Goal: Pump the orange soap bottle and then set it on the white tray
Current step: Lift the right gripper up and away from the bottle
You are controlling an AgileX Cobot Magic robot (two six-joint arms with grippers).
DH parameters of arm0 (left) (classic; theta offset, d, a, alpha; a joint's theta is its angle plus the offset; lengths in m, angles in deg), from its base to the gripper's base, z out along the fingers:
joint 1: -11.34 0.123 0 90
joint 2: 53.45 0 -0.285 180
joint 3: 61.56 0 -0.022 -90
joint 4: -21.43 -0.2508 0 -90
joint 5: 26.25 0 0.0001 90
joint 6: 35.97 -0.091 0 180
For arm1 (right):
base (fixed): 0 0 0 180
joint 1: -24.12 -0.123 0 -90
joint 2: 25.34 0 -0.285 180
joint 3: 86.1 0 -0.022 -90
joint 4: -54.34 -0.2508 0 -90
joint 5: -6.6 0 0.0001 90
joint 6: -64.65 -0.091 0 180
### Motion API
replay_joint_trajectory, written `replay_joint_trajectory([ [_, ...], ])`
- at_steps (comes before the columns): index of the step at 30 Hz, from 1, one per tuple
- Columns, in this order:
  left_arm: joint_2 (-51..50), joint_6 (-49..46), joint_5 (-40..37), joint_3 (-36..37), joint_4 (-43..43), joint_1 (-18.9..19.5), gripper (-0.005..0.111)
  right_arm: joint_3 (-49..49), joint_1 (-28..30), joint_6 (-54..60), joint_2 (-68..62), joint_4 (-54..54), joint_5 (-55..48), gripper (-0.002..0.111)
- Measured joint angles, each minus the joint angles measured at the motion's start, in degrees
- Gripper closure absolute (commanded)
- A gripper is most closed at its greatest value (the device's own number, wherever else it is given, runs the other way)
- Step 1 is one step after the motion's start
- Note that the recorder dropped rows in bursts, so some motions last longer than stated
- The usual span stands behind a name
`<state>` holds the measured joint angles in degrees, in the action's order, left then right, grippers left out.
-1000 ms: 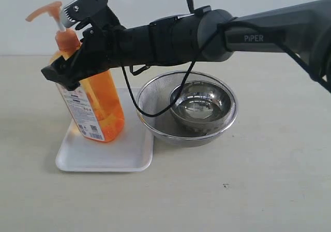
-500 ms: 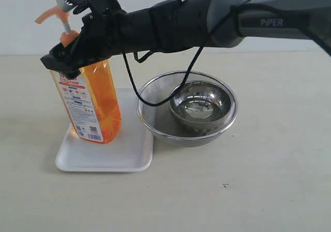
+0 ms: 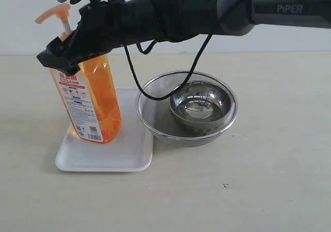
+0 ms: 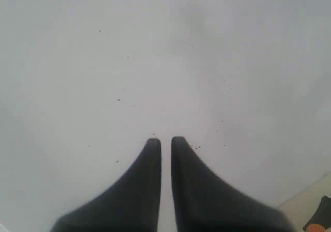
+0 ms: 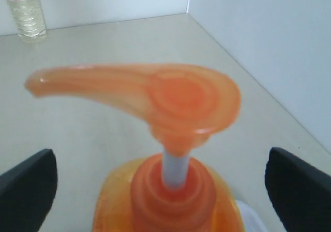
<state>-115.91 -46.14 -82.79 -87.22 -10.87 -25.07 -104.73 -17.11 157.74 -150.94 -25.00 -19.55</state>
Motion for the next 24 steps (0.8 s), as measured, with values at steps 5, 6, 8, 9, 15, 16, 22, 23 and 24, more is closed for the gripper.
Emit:
replay_joint_trajectory([
  [5, 0.0, 0.0, 0.0, 0.0, 0.0, 0.0, 0.102, 0.0, 0.0, -1.14, 0.08, 1.86, -1.95, 0.003],
  [6, 0.0, 0.0, 0.0, 0.0, 0.0, 0.0, 0.102, 0.0, 0.0, -1.99, 0.08, 2.87, -2.27, 0.003],
  [8, 0.0, 0.0, 0.0, 0.0, 0.0, 0.0, 0.102, 0.0, 0.0, -3.87, 0.35, 5.67, -3.03, 0.003],
  [9, 0.0, 0.0, 0.0, 0.0, 0.0, 0.0, 0.102, 0.0, 0.0, -5.16, 0.49, 7.23, -3.29, 0.003],
  [15, 0.0, 0.0, 0.0, 0.0, 0.0, 0.0, 0.102, 0.0, 0.0, -9.69, 2.52, 13.11, -3.95, 0.003],
  [16, 0.0, 0.0, 0.0, 0.0, 0.0, 0.0, 0.102, 0.0, 0.0, -9.94, 2.78, 13.7, -4.07, 0.003],
  [22, 0.0, 0.0, 0.0, 0.0, 0.0, 0.0, 0.102, 0.0, 0.9, -12.43, 3.45, 15.7, -5.25, 0.003],
  [23, 0.0, 0.0, 0.0, 0.0, 0.0, 0.0, 0.102, 0.0, 1.8, -13.12, 3.49, 16.1, -6.35, 0.003],
  [24, 0.0, 0.0, 0.0, 0.0, 0.0, 0.0, 0.102, 0.0, 2.38, -13.33, 3.59, 16.27, -7.22, 0.003],
])
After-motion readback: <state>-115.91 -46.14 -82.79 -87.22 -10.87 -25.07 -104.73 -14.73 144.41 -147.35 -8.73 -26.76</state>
